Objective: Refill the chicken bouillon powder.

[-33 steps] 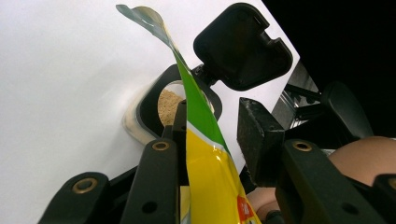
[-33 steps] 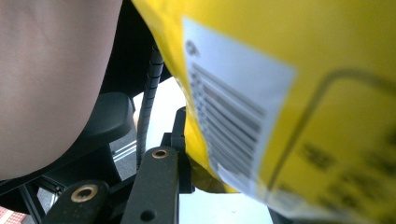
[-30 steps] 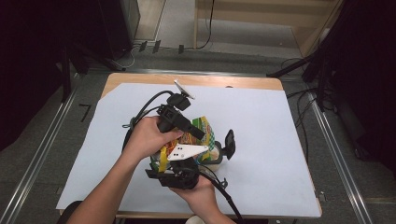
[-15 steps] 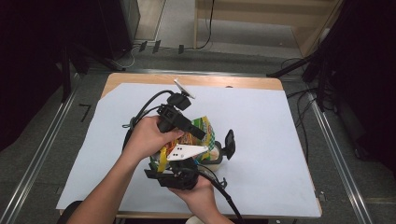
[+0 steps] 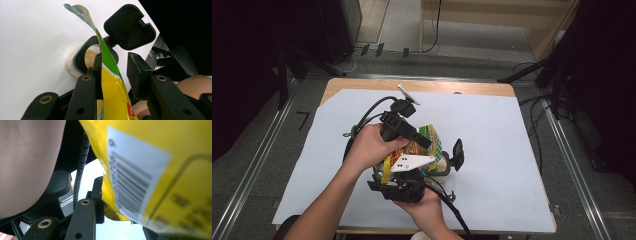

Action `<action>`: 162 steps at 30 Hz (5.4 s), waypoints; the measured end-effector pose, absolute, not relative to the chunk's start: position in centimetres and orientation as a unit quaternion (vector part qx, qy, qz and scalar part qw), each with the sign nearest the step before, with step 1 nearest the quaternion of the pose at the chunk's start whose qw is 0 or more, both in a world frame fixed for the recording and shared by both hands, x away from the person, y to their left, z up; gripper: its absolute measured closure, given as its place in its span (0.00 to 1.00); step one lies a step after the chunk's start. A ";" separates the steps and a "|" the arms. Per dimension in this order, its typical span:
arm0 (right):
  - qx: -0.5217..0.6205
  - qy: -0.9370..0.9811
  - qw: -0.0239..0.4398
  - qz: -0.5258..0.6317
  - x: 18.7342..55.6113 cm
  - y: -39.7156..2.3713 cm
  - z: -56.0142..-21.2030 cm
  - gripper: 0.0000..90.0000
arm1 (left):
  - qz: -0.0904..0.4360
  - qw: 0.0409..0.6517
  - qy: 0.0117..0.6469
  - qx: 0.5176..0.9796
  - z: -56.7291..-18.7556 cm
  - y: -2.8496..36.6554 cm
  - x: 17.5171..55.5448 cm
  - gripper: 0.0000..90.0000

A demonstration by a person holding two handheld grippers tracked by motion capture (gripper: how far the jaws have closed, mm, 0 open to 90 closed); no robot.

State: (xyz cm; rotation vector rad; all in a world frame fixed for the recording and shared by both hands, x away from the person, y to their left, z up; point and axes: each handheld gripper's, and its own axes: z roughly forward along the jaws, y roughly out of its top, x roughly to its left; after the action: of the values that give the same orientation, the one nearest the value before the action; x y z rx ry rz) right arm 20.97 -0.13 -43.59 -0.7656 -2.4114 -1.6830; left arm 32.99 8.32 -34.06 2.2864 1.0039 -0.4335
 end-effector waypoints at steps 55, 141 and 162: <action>-0.253 -0.795 0.049 -0.550 20.9 -0.2 -43.8 0.80 | -0.170 0.301 0.377 0.859 -34.4 8.1 33.0 0.78; -0.241 -0.843 -0.009 -0.481 21.1 0.7 -50.1 0.63 | -0.224 0.317 0.330 0.861 -37.0 10.5 34.9 1.00; -0.259 -0.831 -0.027 -0.492 21.5 0.0 -49.6 0.55 | -0.224 0.367 0.319 0.845 -34.6 13.5 34.7 1.00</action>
State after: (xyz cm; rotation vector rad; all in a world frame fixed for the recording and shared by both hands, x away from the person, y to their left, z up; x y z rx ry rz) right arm 21.48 0.04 -49.63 -0.8269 -2.6546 -1.5737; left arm 34.73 13.50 -34.63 2.1705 0.8206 -0.5763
